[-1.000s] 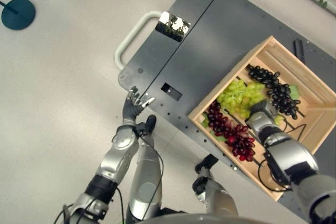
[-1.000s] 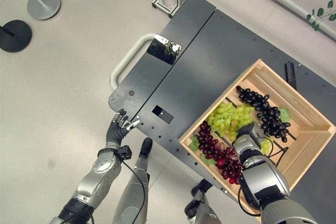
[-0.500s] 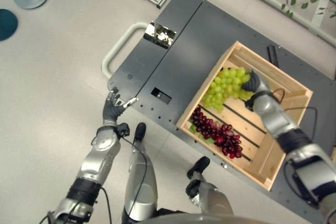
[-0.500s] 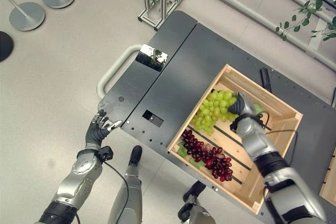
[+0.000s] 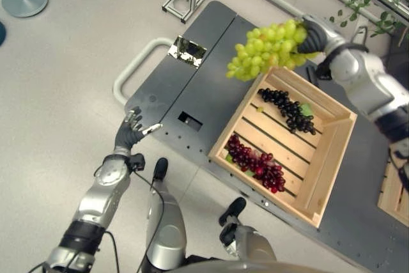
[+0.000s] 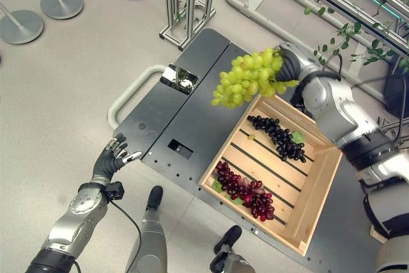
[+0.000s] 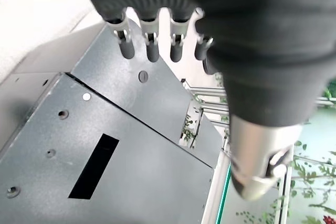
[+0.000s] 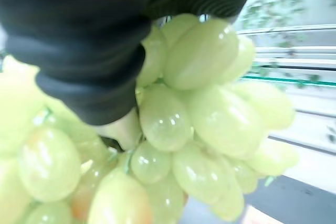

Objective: Pick up the fruits from the basket on one side to the basket on the other side

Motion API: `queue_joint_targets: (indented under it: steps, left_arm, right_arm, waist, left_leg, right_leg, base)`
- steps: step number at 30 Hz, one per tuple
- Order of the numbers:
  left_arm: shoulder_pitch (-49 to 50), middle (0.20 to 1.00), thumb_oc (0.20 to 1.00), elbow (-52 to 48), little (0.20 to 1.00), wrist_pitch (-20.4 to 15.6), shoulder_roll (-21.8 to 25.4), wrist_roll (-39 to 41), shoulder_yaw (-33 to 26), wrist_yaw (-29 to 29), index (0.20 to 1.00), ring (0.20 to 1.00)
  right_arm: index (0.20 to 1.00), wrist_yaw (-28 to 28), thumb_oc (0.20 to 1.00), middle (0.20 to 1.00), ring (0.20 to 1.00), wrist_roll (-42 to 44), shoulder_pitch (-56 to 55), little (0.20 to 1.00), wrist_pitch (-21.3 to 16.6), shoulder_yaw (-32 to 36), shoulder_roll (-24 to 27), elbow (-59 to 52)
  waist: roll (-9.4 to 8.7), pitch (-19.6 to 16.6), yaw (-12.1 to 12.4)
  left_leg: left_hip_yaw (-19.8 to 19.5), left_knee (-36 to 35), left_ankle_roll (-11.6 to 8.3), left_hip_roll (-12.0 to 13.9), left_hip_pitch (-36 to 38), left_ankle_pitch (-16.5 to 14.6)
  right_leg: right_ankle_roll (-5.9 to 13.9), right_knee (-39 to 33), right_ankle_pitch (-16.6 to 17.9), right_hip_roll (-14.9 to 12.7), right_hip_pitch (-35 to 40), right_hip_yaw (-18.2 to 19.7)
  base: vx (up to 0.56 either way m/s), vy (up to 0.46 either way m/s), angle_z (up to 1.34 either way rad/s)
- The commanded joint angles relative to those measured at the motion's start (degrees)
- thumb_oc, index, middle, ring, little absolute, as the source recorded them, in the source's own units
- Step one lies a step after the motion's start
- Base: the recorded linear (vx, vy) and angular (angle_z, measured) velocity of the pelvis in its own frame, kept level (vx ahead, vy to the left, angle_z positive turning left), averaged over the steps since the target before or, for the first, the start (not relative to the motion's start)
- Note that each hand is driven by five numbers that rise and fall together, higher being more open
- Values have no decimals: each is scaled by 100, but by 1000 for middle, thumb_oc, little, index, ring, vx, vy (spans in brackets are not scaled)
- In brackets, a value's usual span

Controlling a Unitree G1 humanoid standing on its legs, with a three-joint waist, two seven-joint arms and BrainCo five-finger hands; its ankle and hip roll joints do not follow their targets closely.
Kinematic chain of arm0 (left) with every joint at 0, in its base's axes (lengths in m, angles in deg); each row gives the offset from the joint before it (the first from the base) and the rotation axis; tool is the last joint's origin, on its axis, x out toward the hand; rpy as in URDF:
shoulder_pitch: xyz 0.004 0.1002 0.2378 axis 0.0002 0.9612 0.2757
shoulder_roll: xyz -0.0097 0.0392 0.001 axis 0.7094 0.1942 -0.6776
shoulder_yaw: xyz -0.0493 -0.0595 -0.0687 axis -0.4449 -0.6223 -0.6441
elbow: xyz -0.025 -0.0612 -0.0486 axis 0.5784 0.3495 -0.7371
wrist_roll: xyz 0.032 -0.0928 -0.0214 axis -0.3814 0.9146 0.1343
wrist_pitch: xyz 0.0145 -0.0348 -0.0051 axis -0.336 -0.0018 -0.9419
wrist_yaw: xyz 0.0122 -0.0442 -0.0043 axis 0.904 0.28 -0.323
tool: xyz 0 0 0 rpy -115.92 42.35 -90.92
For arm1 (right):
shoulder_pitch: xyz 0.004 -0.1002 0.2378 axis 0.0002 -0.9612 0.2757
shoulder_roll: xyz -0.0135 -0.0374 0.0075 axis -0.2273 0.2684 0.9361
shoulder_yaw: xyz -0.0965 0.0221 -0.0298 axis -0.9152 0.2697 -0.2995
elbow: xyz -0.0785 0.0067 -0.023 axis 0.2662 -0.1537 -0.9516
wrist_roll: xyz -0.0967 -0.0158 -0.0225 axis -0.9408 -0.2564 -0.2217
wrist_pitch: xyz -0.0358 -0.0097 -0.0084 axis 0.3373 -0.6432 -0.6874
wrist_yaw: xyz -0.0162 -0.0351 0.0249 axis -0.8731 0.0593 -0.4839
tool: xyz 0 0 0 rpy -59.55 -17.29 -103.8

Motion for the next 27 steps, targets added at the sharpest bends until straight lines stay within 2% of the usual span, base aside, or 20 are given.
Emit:
queue_joint_targets:
  steps: [1, 5, 9, 16, 23, 27]
  left_arm:
    - [133, 1000, 1000, -284, 1000, -123, 74, -313, 169, -201, 1000, 1000]
    - [-100, 1000, 1000, -250, 1000, -99, 99, -336, 346, -243, 1000, 1000]
    - [-571, 1000, 1000, -205, 1000, -112, 80, -316, 582, -171, 1000, 1000]
    - [-1690, 1000, 1000, 271, 1000, -66, -47, -350, 1354, -107, 1000, 1000]
    - [-2290, 1000, 1000, 560, 1000, -120, -483, -614, 1596, 180, 1000, 1000]
    - [-2416, 1000, 1000, 598, 1000, -95, -572, -876, 1676, 219, 1000, 1000]
  right_arm:
    - [200, 78, 200, 200, 200, 70, 927, 200, -130, -429, 278, 15]
    - [200, -57, 200, 200, 200, 12, 1408, 200, -135, -787, 62, -11]
    - [200, -97, 200, 200, 200, -46, 1668, 200, -149, -980, -407, 132]
    - [200, -360, 200, 200, 200, -1049, 2167, 200, -193, -1686, -1705, 1258]
    - [200, -200, 200, 200, 200, -1405, 1771, 200, -148, -1359, -2683, 2296]
    - [200, -151, 200, 200, 200, -1582, 1593, 200, -110, -1269, -2923, 2685]
  waist:
    - [-228, -780, -166]
    - [-231, -875, -194]
    - [-216, -982, -214]
    - [-134, -1178, -229]
    - [-31, -1266, -239]
    - [-8, -1264, -208]
  left_leg:
    - [221, -488, 479, -537, 78, -245]
    - [228, -488, 484, -541, 131, -265]
    - [199, -488, 495, -542, 177, -282]
    - [162, -479, 483, -547, 240, -294]
    - [95, -472, 499, -562, 255, -291]
    - [74, -476, 496, -560, 252, -284]
  right_leg:
    - [438, 999, -548, -505, -245, 157]
    - [434, 1085, -591, -528, -237, 185]
    - [431, 1169, -649, -536, -218, 189]
    - [433, 1204, -707, -544, -128, 165]
    - [407, 1261, -757, -520, -87, 137]
    - [399, 1250, -764, -506, -61, 122]
  base:
    - [0, 0, 0]
    - [10, 8, -6]
    - [4, 1, -1]
    - [0, 0, 0]
    - [0, 0, 0]
    - [0, 0, 0]
